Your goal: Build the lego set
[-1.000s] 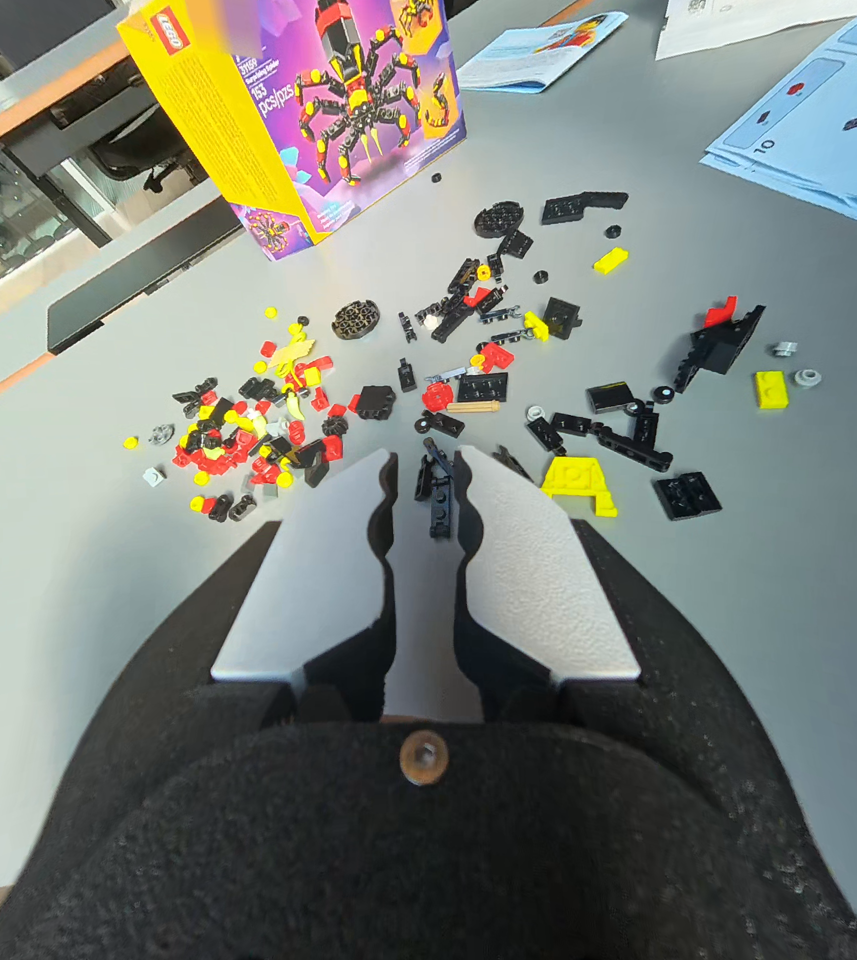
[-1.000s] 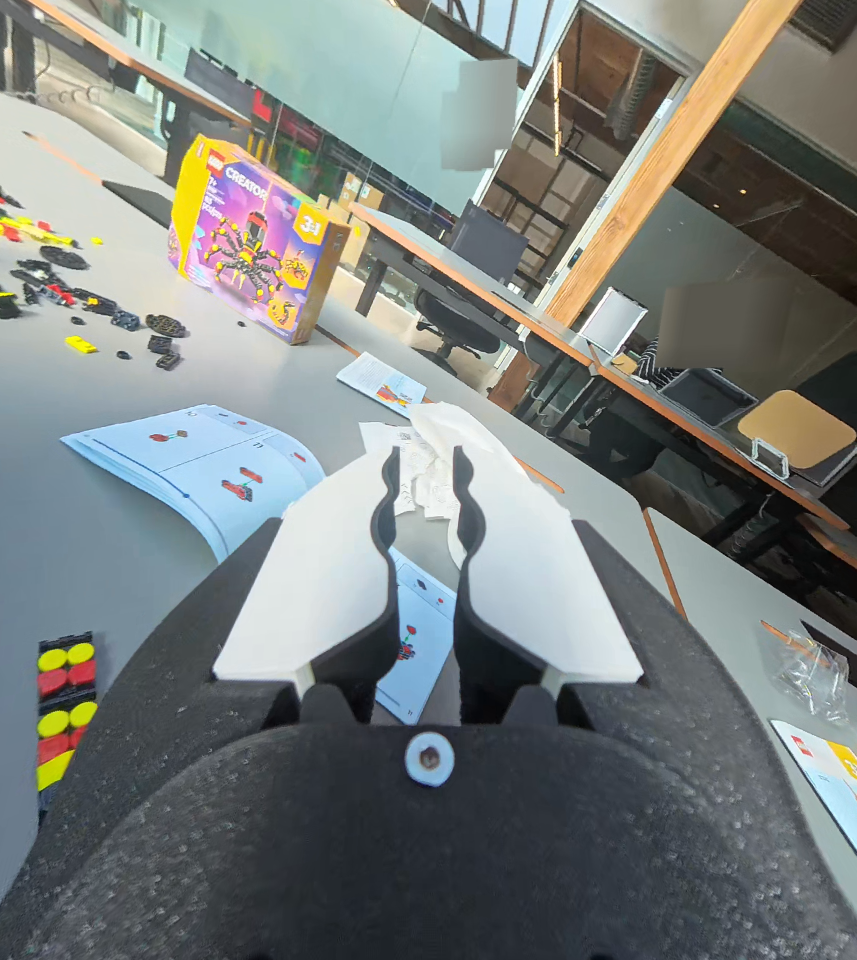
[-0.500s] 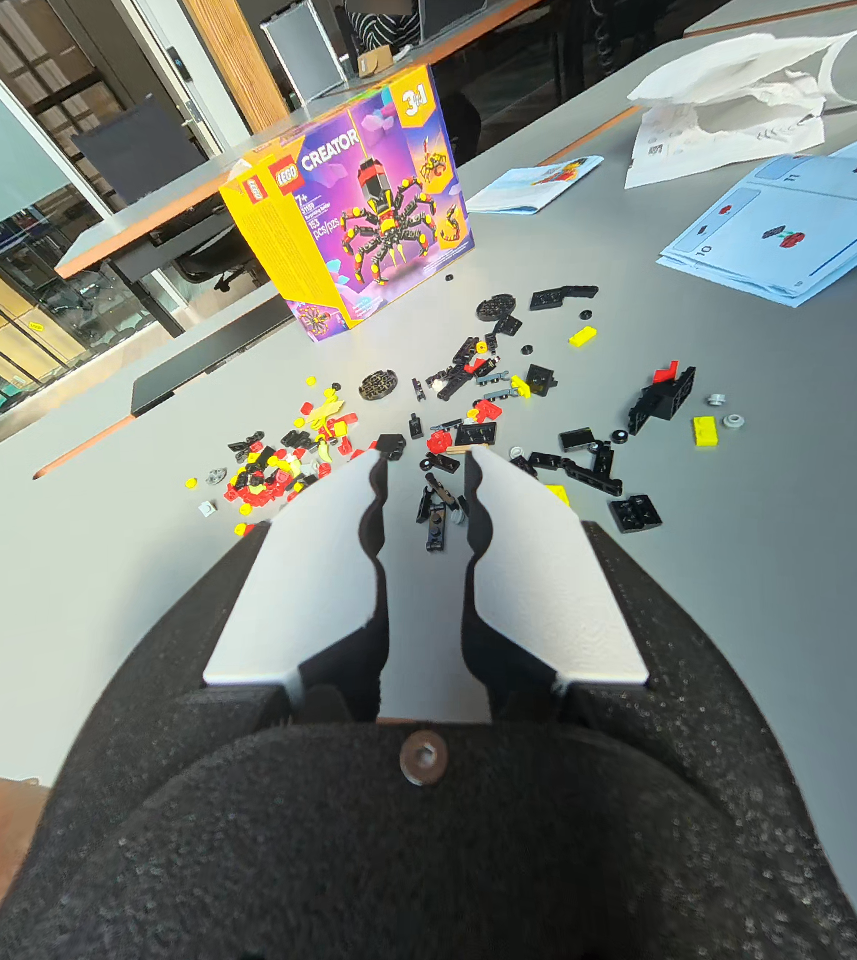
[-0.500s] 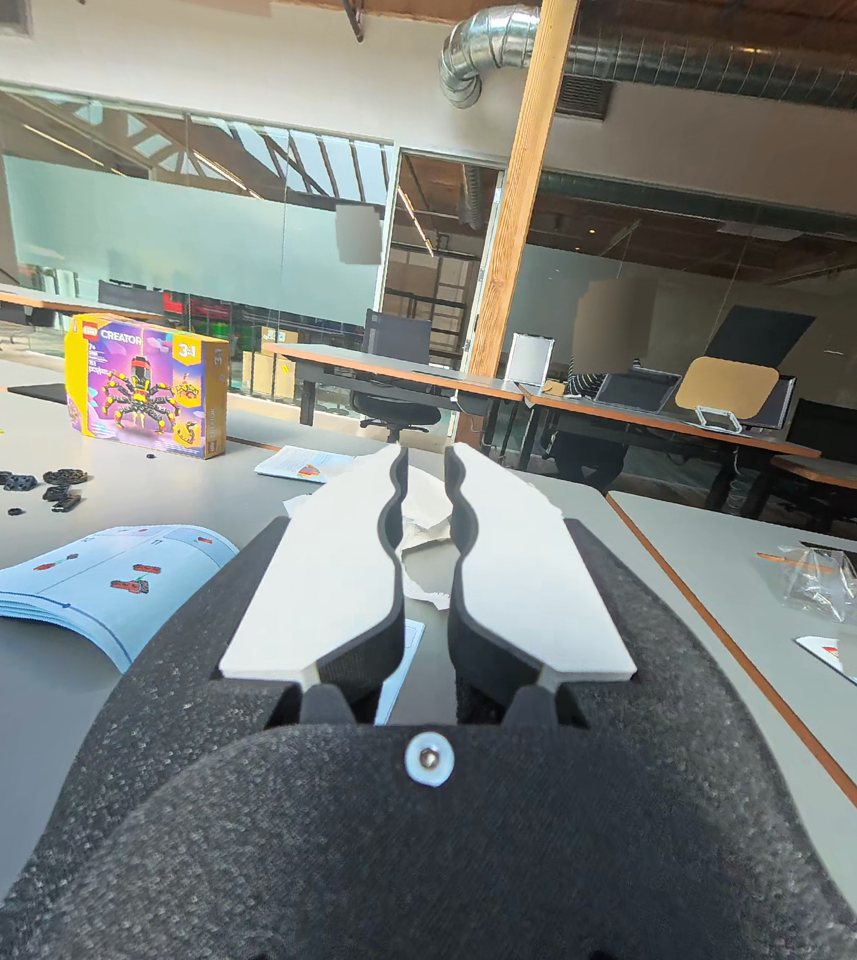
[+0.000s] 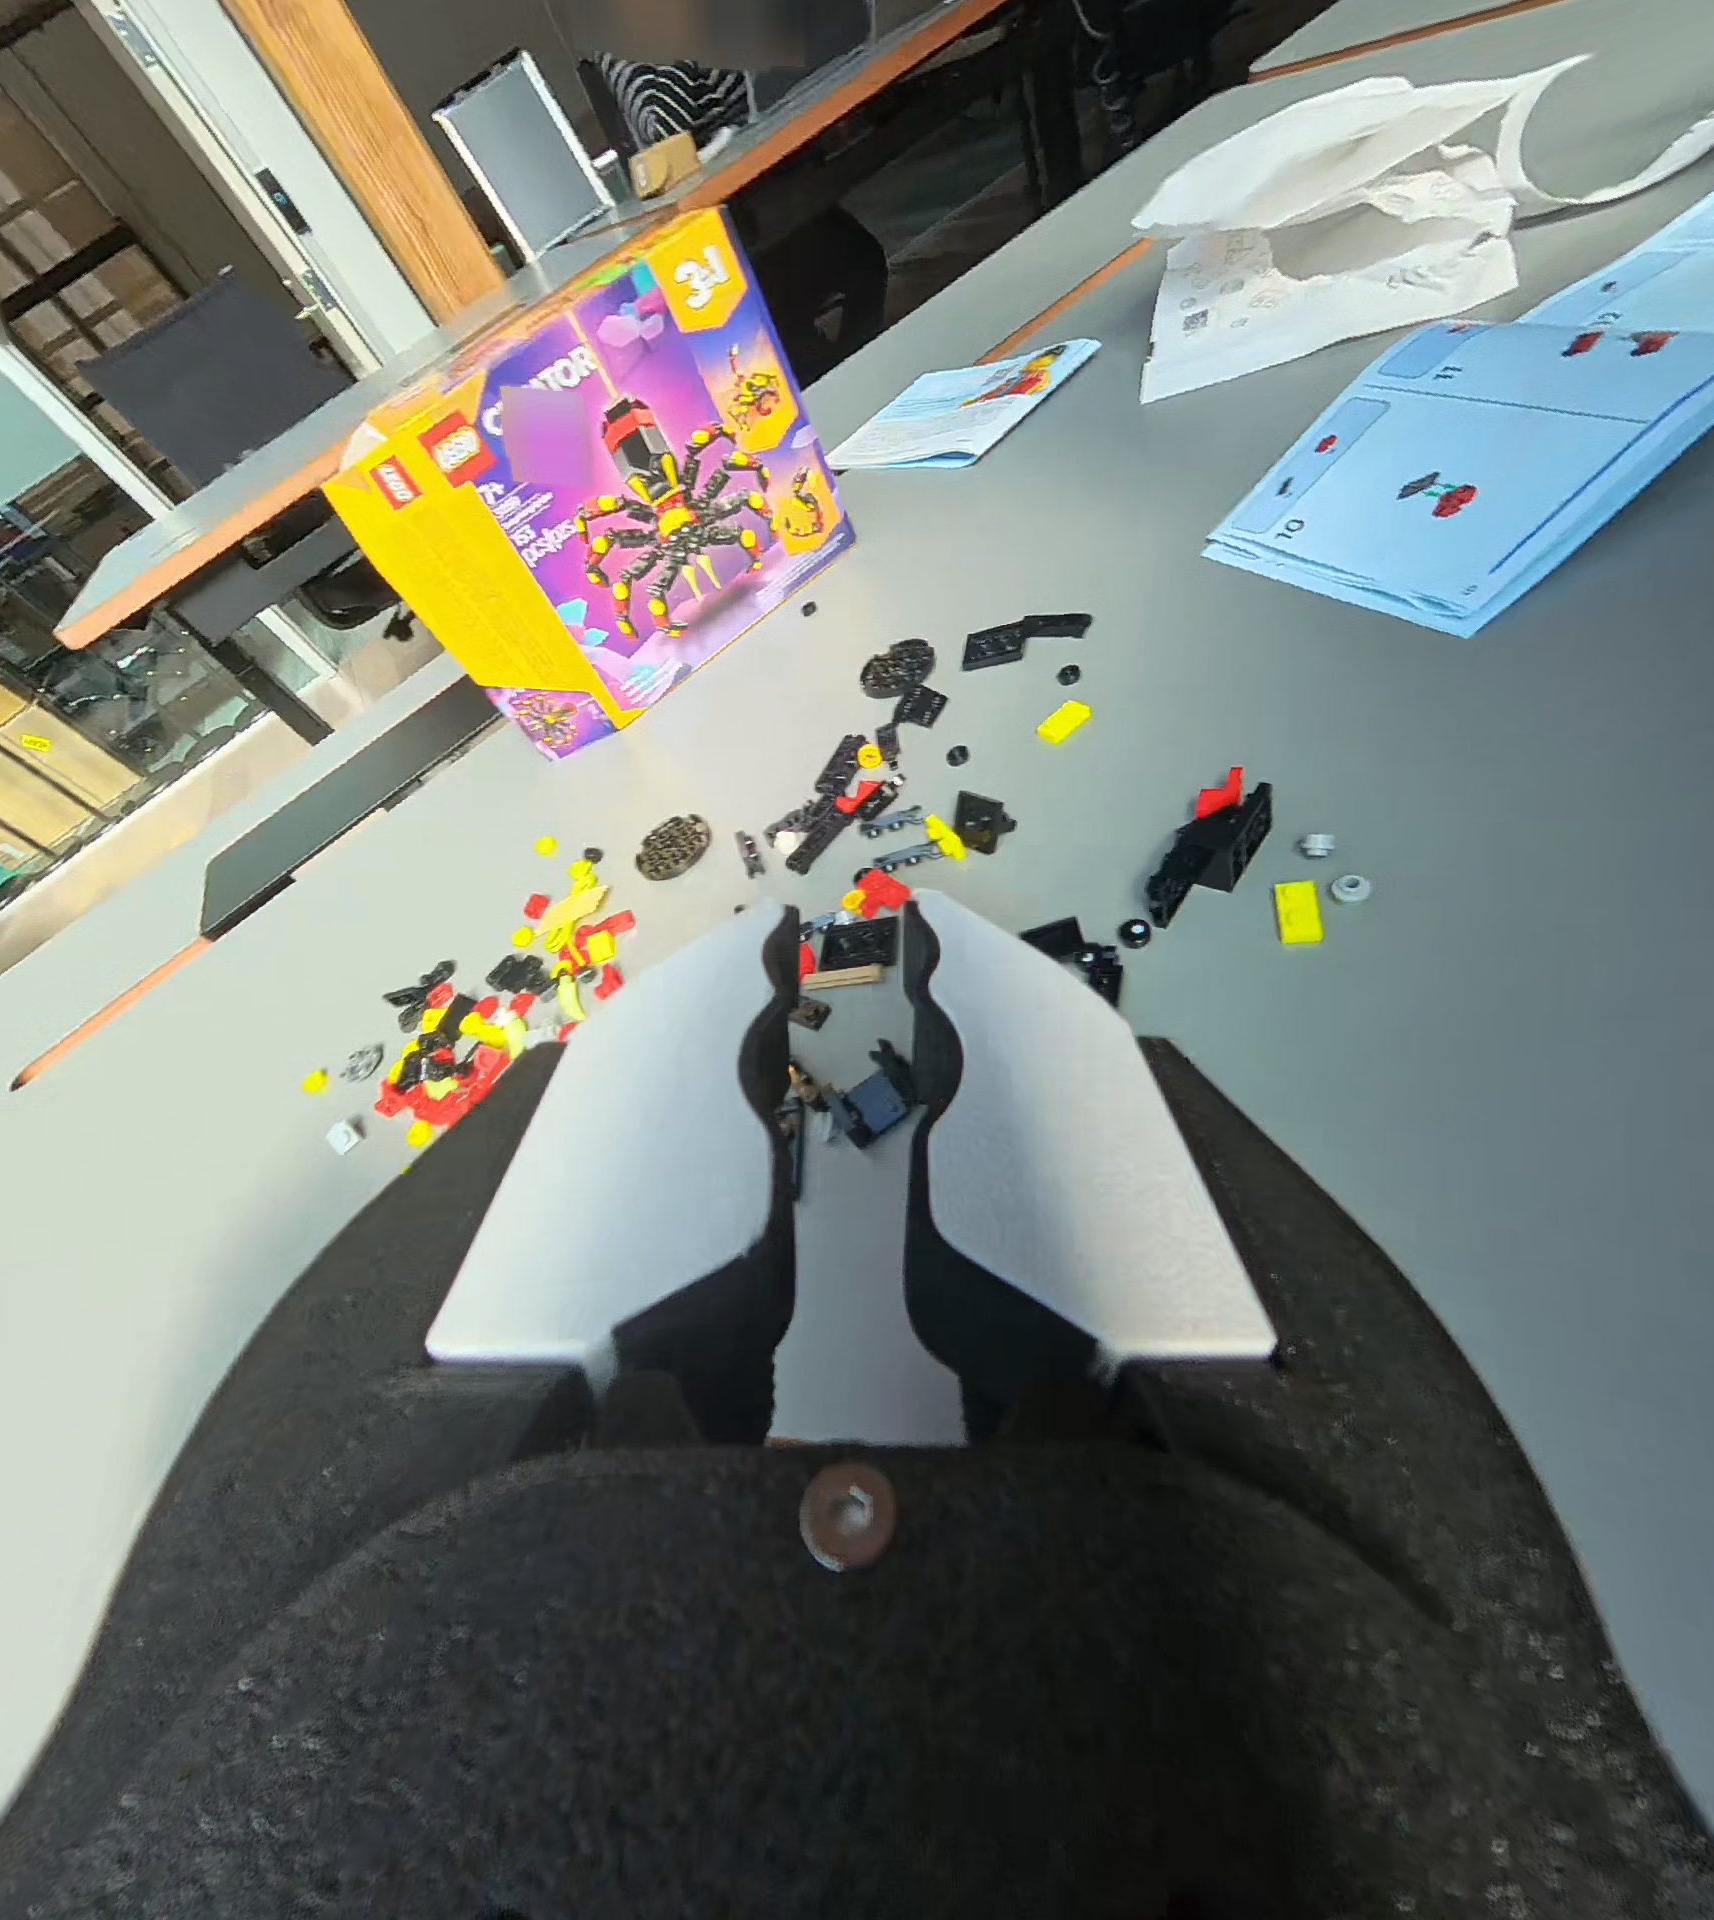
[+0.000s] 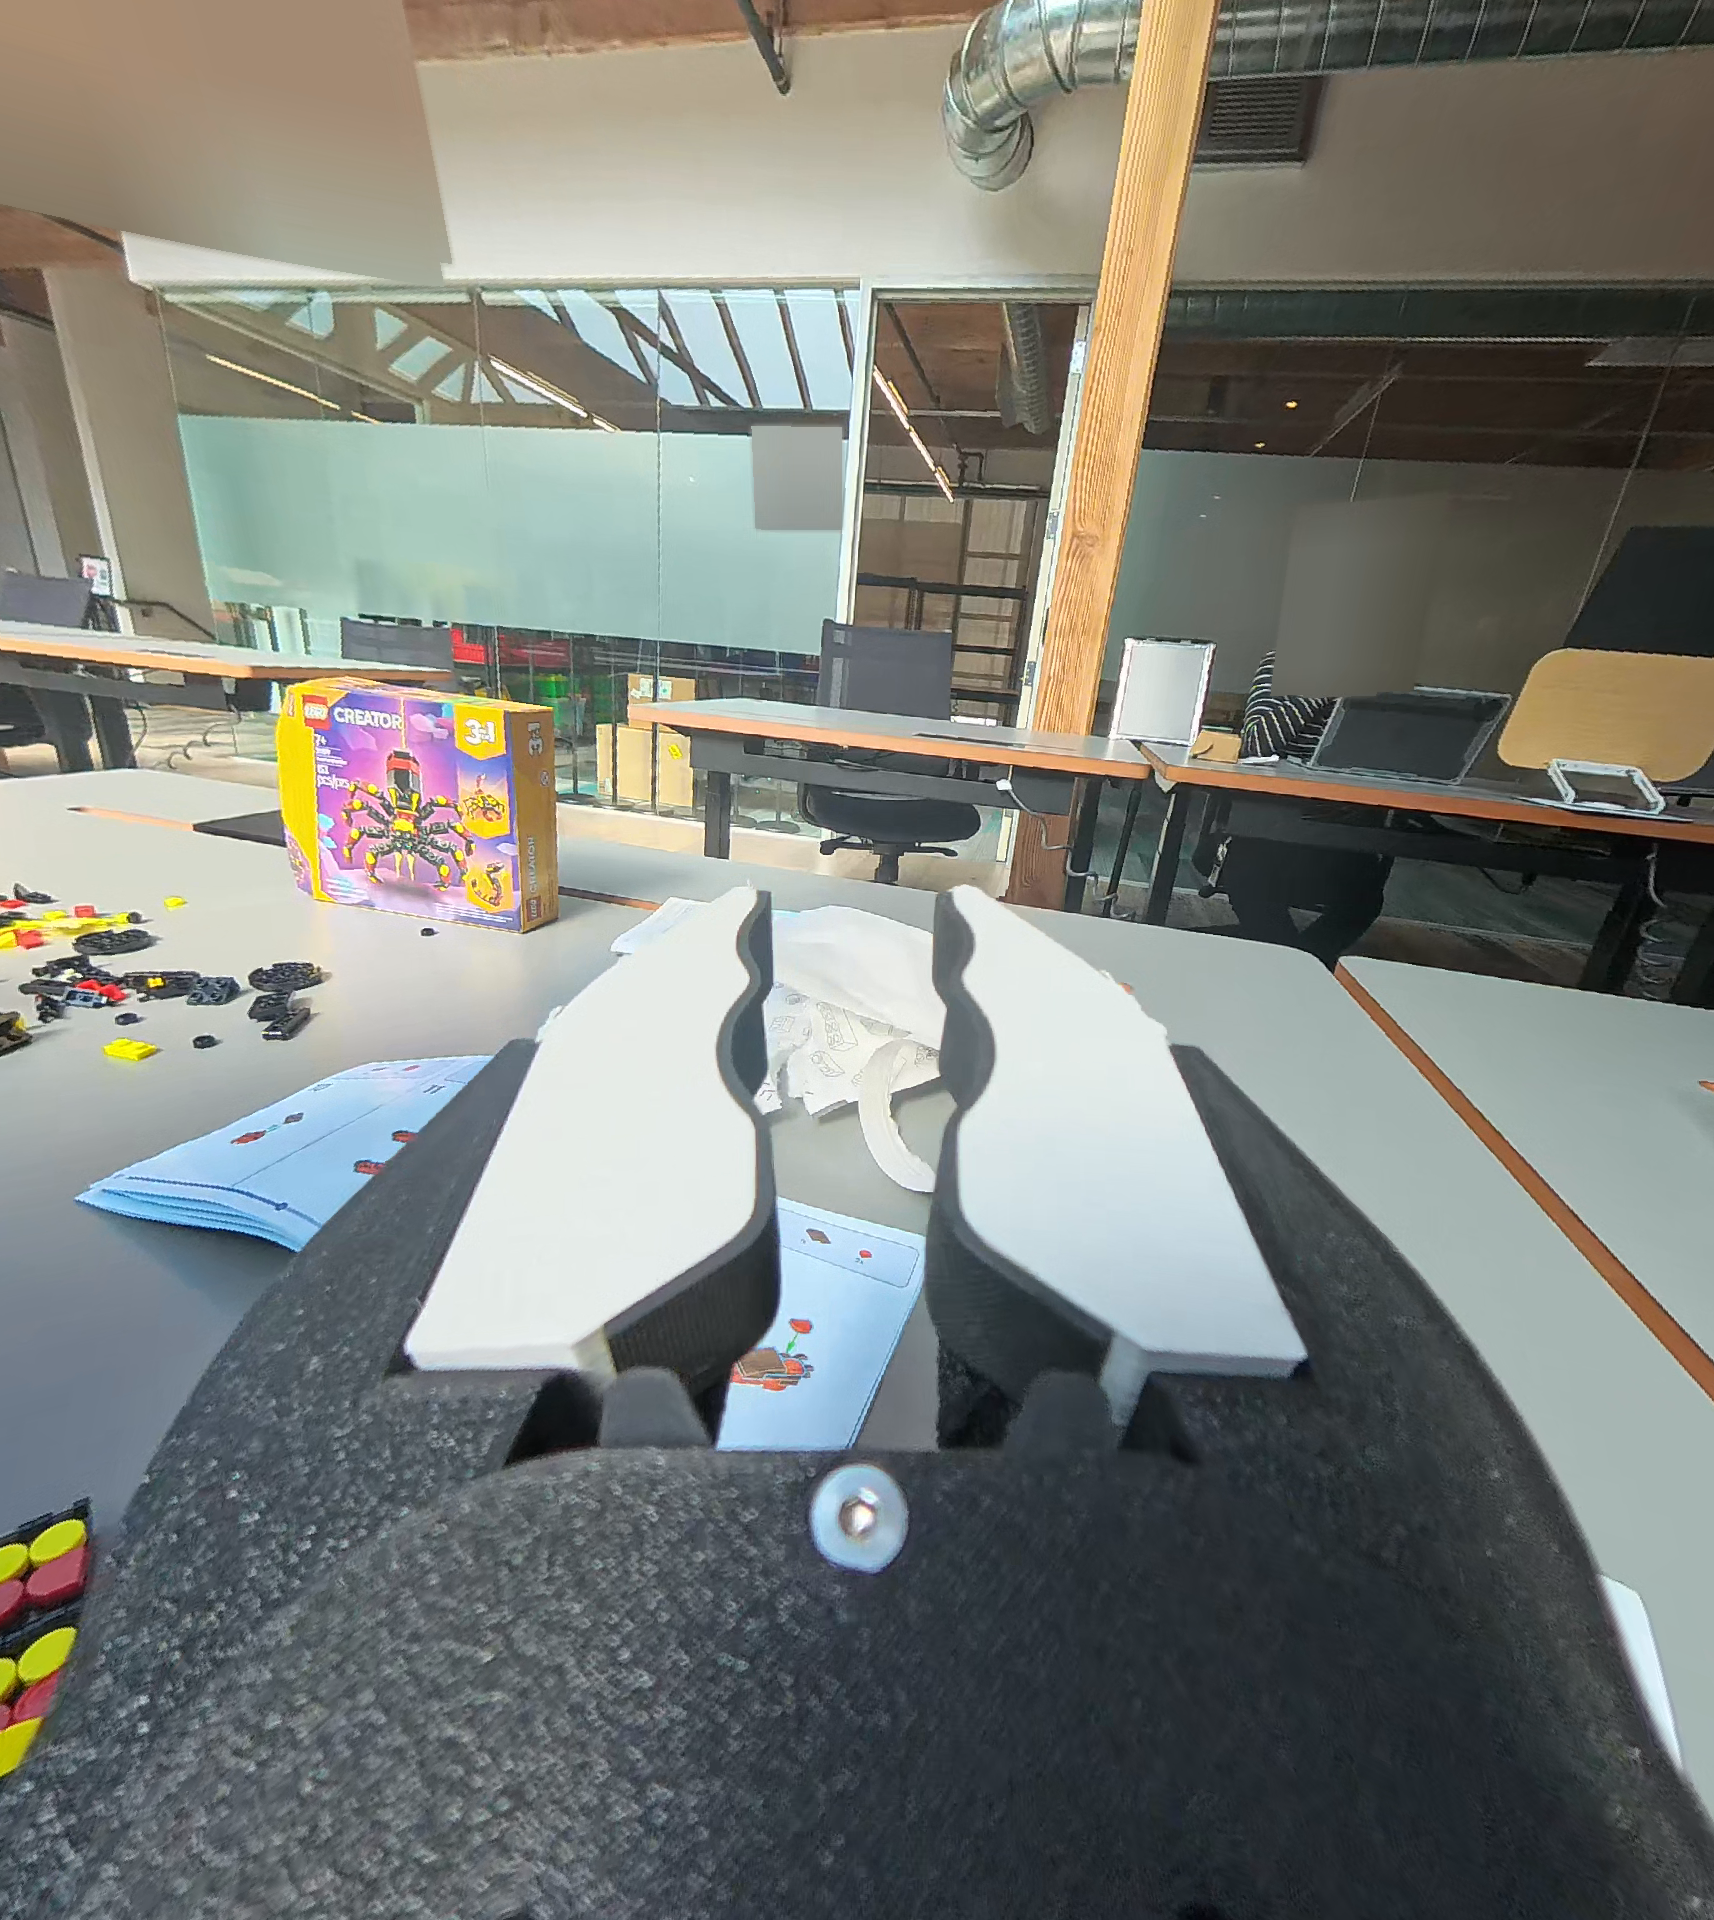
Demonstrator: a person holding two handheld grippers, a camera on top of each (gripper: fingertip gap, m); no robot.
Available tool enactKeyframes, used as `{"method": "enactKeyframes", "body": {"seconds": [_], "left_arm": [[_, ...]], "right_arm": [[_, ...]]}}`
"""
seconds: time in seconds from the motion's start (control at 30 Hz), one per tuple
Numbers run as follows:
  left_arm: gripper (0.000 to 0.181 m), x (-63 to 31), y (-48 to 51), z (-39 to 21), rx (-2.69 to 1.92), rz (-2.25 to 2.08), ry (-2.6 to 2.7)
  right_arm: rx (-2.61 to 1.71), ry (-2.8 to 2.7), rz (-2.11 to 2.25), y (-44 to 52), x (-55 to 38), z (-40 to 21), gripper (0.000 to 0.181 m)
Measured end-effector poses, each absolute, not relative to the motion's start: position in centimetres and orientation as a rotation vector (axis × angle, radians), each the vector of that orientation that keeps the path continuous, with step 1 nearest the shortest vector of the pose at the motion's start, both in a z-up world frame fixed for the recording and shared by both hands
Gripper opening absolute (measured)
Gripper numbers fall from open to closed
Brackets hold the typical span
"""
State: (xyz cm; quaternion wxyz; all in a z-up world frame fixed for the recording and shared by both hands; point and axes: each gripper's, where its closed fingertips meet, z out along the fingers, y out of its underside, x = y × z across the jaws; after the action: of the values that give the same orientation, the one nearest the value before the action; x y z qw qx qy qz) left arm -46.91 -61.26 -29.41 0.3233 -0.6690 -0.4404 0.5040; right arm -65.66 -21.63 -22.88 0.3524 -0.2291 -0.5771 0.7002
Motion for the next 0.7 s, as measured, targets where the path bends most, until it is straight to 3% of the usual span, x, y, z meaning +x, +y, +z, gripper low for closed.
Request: {"method": "enactKeyframes", "body": {"seconds": [0.1, 0.23, 0.53, 0.7], "left_arm": [[0.005, -48.2, -57.6, -31.7, -2.022, 1.126, -1.039], [0.003, -48.5, -56.8, -34.3, -2.264, 0.800, -1.005], [0.019, -50.6, -59.3, -34.8, -2.408, 0.874, -0.897], [0.017, -50.6, -58.8, -34.9, -2.492, 0.880, -0.765]], "right_arm": [[-0.622, -1.520, 1.773, -21.7, -66.1, -23.4, 0.020], [-0.608, -1.510, 1.780, -21.7, -65.9, -23.3, 0.019], [-0.683, -1.404, 1.825, -19.6, -66.1, -22.5, 0.018], [-0.712, -1.423, 1.846, -19.7, -66.3, -22.7, 0.017]]}}
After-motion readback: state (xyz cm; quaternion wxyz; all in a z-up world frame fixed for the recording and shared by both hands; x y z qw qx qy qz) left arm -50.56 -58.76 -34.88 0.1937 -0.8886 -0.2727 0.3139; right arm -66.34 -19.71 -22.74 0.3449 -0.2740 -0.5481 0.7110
